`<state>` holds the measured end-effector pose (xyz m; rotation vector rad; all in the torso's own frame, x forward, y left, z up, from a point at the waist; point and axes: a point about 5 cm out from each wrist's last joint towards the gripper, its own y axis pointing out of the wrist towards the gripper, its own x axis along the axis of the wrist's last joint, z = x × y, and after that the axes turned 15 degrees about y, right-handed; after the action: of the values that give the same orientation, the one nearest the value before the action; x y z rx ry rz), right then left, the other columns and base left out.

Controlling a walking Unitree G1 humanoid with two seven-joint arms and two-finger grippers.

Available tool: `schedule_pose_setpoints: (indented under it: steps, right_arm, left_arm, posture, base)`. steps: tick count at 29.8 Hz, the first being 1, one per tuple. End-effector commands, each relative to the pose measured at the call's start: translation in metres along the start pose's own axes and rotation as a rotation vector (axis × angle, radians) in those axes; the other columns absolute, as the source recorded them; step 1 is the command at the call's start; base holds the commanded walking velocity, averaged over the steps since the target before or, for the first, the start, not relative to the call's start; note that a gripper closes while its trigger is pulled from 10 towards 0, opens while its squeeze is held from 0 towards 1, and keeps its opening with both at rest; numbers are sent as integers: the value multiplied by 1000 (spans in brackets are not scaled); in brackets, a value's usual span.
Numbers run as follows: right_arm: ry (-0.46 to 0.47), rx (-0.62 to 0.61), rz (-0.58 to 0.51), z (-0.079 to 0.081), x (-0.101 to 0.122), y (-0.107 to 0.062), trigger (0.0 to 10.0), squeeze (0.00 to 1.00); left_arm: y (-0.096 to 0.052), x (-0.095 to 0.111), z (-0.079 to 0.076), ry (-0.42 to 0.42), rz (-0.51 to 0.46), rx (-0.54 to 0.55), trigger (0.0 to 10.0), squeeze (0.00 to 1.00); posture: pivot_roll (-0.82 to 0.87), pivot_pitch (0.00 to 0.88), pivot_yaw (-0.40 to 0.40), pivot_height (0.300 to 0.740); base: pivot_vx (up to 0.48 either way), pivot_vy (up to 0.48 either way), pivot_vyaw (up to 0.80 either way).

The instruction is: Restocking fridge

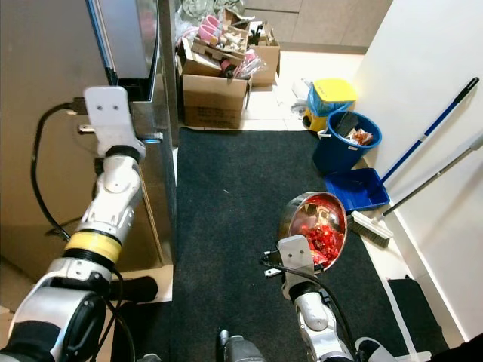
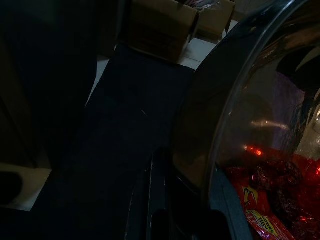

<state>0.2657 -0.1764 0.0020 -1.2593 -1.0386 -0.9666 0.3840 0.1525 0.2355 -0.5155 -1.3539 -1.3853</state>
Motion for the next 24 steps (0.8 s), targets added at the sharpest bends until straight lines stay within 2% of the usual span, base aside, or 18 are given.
schedule_pose_setpoints:
  steps: [1,6,8,16,24]
  right_arm:
    - [-1,-20,12,-4,-4,-3,10000,0]
    - [1,-22,14,-4,-5,-4,10000,0]
    - [0,-17,17,-3,-5,-3,10000,0]
    - [2,-18,14,-2,-4,-2,10000,0]
    - [5,-24,14,-3,-6,-4,10000,0]
  left_arm:
    - [2,-1,2,16,-1,2,10000,0]
    - [2,-3,3,19,-1,3,10000,0]
    - [-1,-8,-4,16,21,-20,10000,0]
    - [3,-12,-8,30,55,-7,10000,0]
    - [8,-14,-2,47,77,24,10000,0]
  posture:
    - [-101,103,-60,740]
    - [-93,103,-64,740]
    - [-93,102,-65,740]
    - [-96,102,-63,740]
    - [-99,114,-53,740]
  base:
    - [0,0,0]
    - [0,0,0]
    - [0,0,0]
    - [0,0,0]
    - [0,0,0]
